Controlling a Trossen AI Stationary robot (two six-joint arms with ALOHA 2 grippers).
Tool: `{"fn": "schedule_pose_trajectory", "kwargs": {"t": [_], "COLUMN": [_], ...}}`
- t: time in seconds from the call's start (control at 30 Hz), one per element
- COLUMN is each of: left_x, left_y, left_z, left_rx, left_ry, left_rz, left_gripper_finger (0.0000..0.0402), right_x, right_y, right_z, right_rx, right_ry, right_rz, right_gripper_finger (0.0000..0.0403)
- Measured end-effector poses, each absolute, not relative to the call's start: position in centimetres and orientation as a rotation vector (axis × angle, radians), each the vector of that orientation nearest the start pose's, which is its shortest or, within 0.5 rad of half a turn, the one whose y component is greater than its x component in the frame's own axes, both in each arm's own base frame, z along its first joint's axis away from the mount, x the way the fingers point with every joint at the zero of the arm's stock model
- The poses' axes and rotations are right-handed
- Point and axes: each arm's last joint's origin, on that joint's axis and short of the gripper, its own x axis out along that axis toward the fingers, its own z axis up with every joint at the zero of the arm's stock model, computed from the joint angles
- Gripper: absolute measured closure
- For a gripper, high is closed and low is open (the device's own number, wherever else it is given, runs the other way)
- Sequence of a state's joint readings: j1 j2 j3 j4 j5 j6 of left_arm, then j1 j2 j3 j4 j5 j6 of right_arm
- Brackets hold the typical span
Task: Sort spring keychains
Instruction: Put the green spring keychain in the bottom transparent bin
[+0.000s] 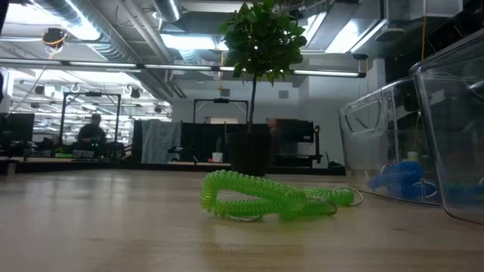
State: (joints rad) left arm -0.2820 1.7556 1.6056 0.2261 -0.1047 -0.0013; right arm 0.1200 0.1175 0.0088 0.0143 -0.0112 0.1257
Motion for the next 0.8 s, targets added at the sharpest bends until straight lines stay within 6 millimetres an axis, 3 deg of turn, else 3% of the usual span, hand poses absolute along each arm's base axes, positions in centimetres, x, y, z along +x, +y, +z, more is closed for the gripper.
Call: {"fn": "schedule_pose_trajectory", "kwargs": {"t": [0.17,0.5,0.8], "left_x": [42.4,44.9,47.4], "left_y": [-12.2,-12.7,-13.1], "left_z": [39.4,39.8,35.0], "left_rx": [-0.002,0.015,-0.059], "left_ry": [-0.047,-0.053,0.106], "left_rz": [-0.217,-0.259,-0.256], "left_gripper_finger": [0.0397,0.0397,0.0396], "right_x": [10.3,10.3,10.3], "right_y": [1.3,1.3,1.3], "right_z": [15.8,15.8,15.8], "right_rx": [0.120,0.120,0.120], "right_ry": [0.103,0.103,0.103], "right_rz": [0.125,0.125,0.125], "right_gripper_finger": [0.0249,0.0249,0.0249]}}
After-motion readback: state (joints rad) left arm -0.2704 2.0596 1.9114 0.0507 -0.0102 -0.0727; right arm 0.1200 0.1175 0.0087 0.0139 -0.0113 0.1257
